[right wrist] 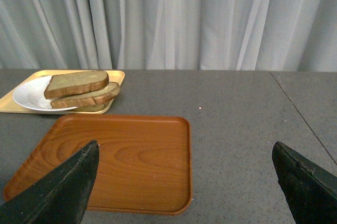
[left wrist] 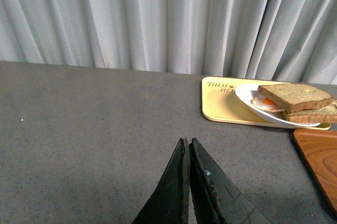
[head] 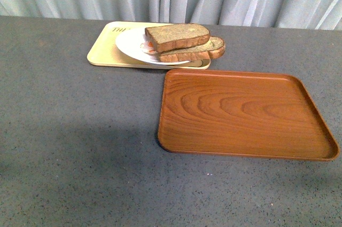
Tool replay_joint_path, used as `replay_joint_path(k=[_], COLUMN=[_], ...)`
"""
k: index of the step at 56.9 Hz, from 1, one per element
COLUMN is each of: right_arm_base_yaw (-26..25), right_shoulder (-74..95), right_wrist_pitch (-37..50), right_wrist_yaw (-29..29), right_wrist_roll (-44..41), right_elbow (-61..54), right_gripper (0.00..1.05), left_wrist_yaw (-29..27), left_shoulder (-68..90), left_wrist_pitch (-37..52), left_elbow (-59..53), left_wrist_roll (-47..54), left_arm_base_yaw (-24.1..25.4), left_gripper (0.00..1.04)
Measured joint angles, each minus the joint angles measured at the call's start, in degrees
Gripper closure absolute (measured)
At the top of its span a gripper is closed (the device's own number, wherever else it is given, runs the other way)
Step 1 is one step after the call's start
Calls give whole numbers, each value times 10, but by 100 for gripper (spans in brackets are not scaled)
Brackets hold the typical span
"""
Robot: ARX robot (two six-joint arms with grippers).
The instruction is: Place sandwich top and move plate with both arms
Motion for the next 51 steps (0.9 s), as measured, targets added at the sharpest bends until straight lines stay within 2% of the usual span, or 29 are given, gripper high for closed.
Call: replay_joint_path(k=[6, 24, 51], right_arm_base_yaw=[0, 0, 0], right_shoulder=[0, 0, 0], right_wrist_pitch=[0, 0, 0], right_wrist_yaw=[0, 0, 0], right_wrist_roll=[0, 0, 0], right_elbow=[0, 0, 0], right_gripper=[9, 9, 9], left_wrist_yaw=[0, 0, 0], left_shoulder=[-72, -89, -89], left_wrist_pitch=[-91, -99, -99], left_elbow=[0, 0, 0], left_wrist_roll=[0, 0, 0], left_arm_base_yaw=[0, 0, 0], left_gripper=[103, 102, 20])
